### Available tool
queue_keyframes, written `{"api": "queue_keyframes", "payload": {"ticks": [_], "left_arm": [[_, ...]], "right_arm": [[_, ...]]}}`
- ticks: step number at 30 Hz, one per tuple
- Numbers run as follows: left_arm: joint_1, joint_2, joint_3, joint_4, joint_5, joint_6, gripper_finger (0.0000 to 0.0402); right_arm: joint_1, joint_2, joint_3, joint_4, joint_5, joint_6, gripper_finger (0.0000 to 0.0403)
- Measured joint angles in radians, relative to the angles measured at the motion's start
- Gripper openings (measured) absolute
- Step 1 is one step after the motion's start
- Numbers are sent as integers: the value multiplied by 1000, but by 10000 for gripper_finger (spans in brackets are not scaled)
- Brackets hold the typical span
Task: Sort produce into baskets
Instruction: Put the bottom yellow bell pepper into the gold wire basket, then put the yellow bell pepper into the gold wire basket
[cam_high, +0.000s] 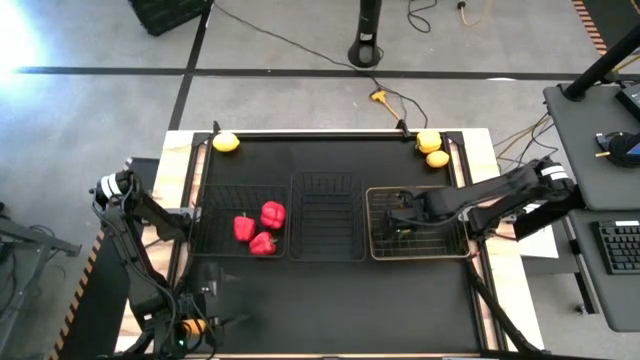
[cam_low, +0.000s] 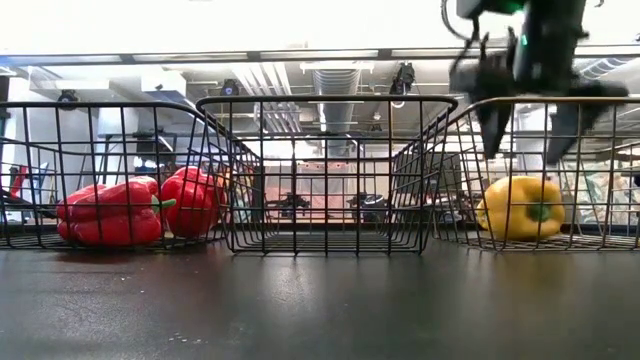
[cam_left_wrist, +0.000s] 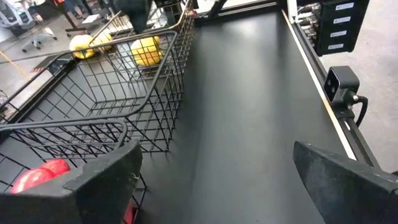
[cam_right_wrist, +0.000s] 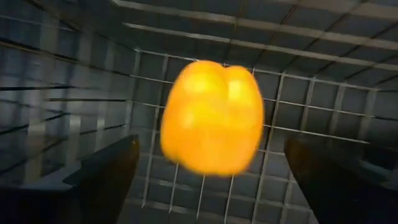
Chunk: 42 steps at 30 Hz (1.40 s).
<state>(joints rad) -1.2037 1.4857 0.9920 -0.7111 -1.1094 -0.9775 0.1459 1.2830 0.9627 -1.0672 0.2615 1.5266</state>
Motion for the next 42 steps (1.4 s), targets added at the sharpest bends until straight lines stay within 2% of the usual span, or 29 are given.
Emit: {"api": "queue_keyframes", "payload": {"ticks": [4,8,11,19,22,26,31,35,42], "left_arm": [[0,0,0,-5,-9,0,398],[1,0,0,-8,-38,54,398],[2,0,0,-8,-67,89,398],[3,0,-25,-22,-85,105,398],[3,0,-38,-114,-38,81,398],[13,0,-40,-313,-18,-64,398],[25,-15,-71,-524,-48,-229,398],[28,-62,-91,-606,10,-335,398],[26,-83,-122,-533,72,-350,398]], "right_arm": [[0,3,185,-177,50,-21,391],[-14,8,317,-284,237,-23,391],[-61,7,362,-318,360,-60,391],[-382,14,327,-333,308,-272,391],[-499,24,302,-291,324,-291,391],[-633,48,233,-117,360,-355,391],[-811,95,138,138,308,-428,391],[-903,141,100,255,264,-422,391],[-993,242,94,291,237,-365,391]]}}
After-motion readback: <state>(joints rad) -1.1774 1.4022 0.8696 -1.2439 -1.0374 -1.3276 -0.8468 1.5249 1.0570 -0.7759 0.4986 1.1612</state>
